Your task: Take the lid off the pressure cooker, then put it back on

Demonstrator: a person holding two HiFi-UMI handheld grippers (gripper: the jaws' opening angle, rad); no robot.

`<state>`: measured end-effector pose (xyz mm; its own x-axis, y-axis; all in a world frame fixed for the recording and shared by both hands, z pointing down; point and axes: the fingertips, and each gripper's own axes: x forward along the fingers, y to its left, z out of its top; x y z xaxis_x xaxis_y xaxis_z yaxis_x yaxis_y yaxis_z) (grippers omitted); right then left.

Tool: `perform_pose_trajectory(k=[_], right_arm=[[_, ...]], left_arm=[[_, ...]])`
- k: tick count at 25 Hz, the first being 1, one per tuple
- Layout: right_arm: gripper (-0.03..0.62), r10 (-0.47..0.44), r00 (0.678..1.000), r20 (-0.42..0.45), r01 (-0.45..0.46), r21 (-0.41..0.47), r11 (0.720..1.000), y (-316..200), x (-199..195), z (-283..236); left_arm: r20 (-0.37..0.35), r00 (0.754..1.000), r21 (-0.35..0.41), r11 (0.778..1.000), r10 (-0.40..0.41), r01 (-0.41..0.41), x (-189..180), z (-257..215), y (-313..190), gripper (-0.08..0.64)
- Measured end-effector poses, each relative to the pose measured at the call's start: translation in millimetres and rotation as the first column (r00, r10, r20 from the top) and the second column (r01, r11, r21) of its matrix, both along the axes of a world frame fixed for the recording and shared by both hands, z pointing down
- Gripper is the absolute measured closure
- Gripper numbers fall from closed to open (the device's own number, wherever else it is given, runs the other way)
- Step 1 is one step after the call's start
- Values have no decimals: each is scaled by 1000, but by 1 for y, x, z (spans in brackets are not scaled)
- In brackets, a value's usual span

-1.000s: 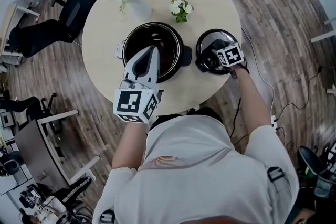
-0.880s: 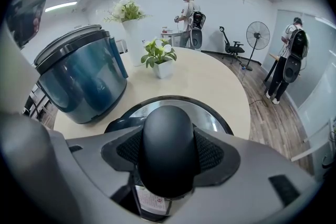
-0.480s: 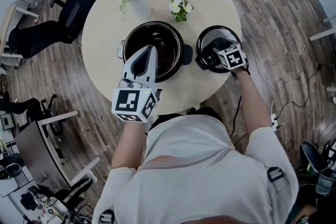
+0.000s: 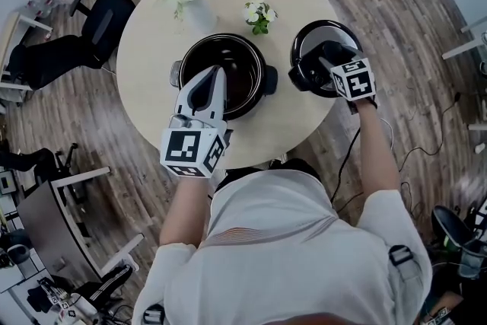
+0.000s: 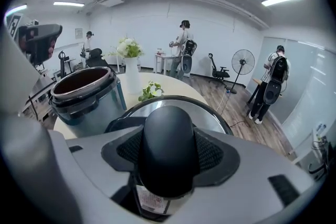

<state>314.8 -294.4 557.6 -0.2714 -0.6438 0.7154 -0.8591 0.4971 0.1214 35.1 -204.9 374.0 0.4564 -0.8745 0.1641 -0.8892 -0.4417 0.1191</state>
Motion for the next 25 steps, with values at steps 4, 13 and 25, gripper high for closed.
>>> perform_pose_trajectory(k=[4,13,25], right_arm=[[313,12,1000,23,-13,53,999,1,2,-40],[313,-88,993,78,78,130,988,19,-45,-143],[313,-430,901,50,424,100,900,28,-231,-164]], left_arm=[[-3,1000,10,1000,-8,8,-9,-2,2,555],[-24,998,37,998,-49,50,-41,-9,18,556],[-35,983,37,982,-182,183,-121,-3,62,555]])
